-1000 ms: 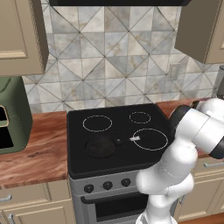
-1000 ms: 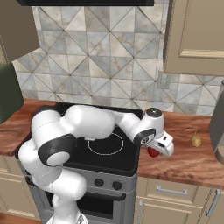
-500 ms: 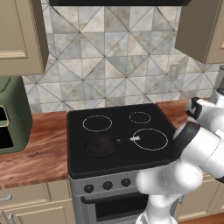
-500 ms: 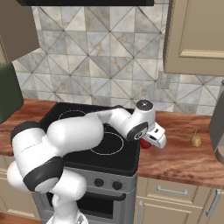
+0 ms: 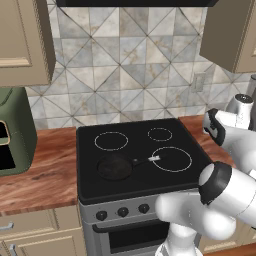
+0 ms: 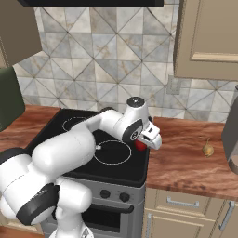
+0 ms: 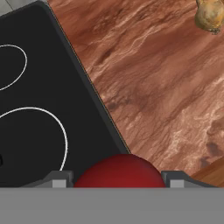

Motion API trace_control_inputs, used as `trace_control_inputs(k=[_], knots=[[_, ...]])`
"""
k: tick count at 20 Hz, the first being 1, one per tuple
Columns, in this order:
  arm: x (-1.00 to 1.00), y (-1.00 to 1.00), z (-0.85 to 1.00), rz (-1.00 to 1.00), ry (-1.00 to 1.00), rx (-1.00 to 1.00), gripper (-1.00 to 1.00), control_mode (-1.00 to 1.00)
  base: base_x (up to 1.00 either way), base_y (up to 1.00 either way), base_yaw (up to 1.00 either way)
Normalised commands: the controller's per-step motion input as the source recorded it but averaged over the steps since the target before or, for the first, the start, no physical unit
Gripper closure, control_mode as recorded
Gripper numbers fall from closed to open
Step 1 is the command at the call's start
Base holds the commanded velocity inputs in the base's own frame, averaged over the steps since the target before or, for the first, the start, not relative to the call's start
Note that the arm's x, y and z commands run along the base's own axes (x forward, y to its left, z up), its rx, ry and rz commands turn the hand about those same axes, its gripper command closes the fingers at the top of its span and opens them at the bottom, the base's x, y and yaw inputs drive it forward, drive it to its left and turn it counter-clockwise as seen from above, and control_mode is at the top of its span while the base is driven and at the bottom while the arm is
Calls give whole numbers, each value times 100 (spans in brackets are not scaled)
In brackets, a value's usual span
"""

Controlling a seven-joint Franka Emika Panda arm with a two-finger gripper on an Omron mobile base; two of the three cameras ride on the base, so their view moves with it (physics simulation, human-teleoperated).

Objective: Place the pan on the front left burner on the stove. Then place the tomato and the onion in the pan and turn on the front left burner.

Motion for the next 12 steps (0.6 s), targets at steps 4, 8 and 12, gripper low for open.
trace_control_inputs(k=[4,8,12], knots=[[0,63,21,0,0,0,100,-100,0,0,0],[0,66,21,0,0,0,100,-100,0,0,0],[0,62,24,0,0,0,100,-100,0,0,0]])
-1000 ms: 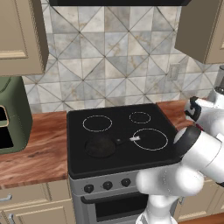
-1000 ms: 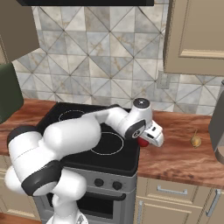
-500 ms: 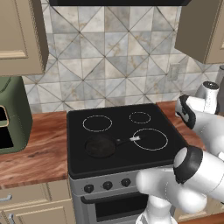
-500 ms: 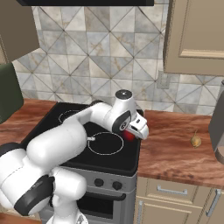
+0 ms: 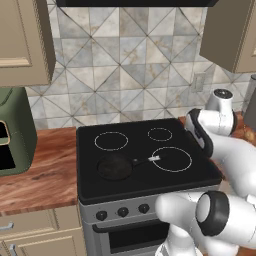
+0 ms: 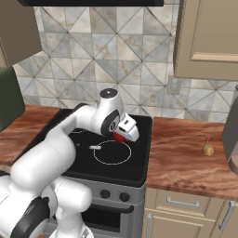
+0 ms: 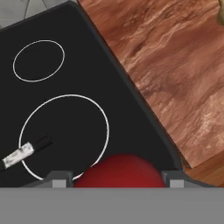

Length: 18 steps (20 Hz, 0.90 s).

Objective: Place the pan on the front left burner on the stove. Then place the tomato and the onion in the pan and turn on the front left burner.

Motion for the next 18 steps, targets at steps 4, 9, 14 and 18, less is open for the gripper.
trace_control_inputs(k=[4,9,14,18], knots=[[0,64,16,0,0,0,100,-100,0,0,0],[0,66,1,0,0,0,100,-100,0,0,0],[0,69,0,2,0,0,100,-100,0,0,0],[0,61,0,3,0,0,100,-100,0,0,0]])
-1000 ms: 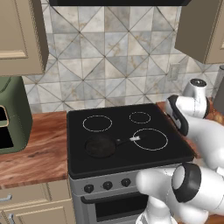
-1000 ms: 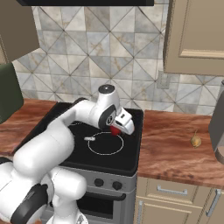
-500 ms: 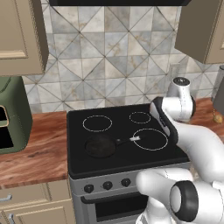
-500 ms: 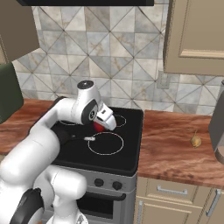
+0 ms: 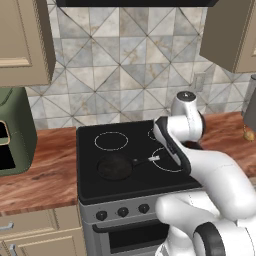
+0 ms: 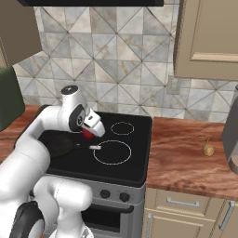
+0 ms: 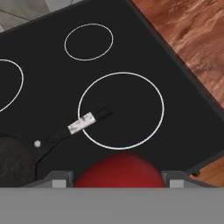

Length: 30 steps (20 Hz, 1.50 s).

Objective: Place the pan on the front left burner on the stove. Then place the tomato and the onion in the pan and turn on the front left burner.

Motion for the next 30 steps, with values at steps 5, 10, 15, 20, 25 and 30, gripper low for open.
trace_control_inputs(k=[5,10,15,20,25,30], knots=[[0,64,0,5,0,0,100,-100,0,0,0],[4,64,0,5,0,0,100,-100,0,0,0],[5,60,0,6,1,0,100,-100,0,0,0],[10,54,-7,6,2,0,100,-100,0,0,0],[16,46,-18,6,1,0,100,-100,0,0,0],[30,35,-14,5,0,0,100,-100,0,0,0]])
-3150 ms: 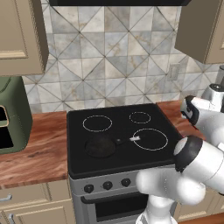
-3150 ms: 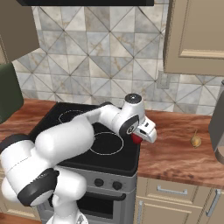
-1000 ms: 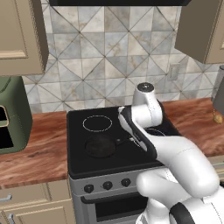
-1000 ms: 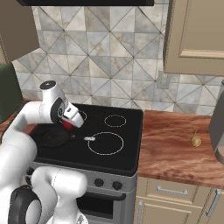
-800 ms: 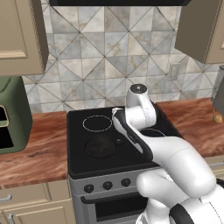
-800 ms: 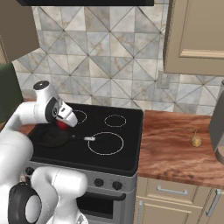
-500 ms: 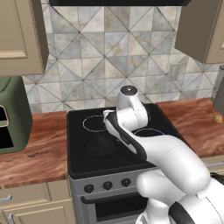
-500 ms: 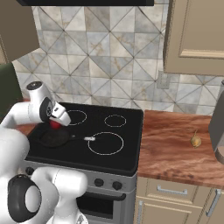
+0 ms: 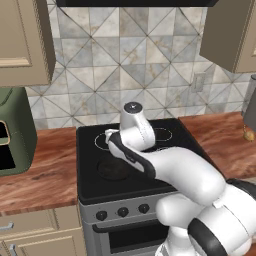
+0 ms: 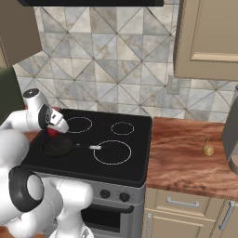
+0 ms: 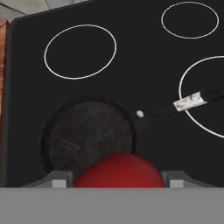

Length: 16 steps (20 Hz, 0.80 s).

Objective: Place the pan on the front left burner on the stove. Then place the tomato and the onion in the pan and turn on the front left burner.

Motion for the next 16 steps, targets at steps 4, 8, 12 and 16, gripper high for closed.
trace_control_inputs(k=[4,8,12,16], knots=[[32,29,-16,4,1,0,100,-100,0,0,0],[27,13,-29,3,2,0,100,-100,0,0,0],[28,6,-30,1,2,0,100,-100,0,0,0],[20,3,-31,1,3,0,100,-100,0,0,0]])
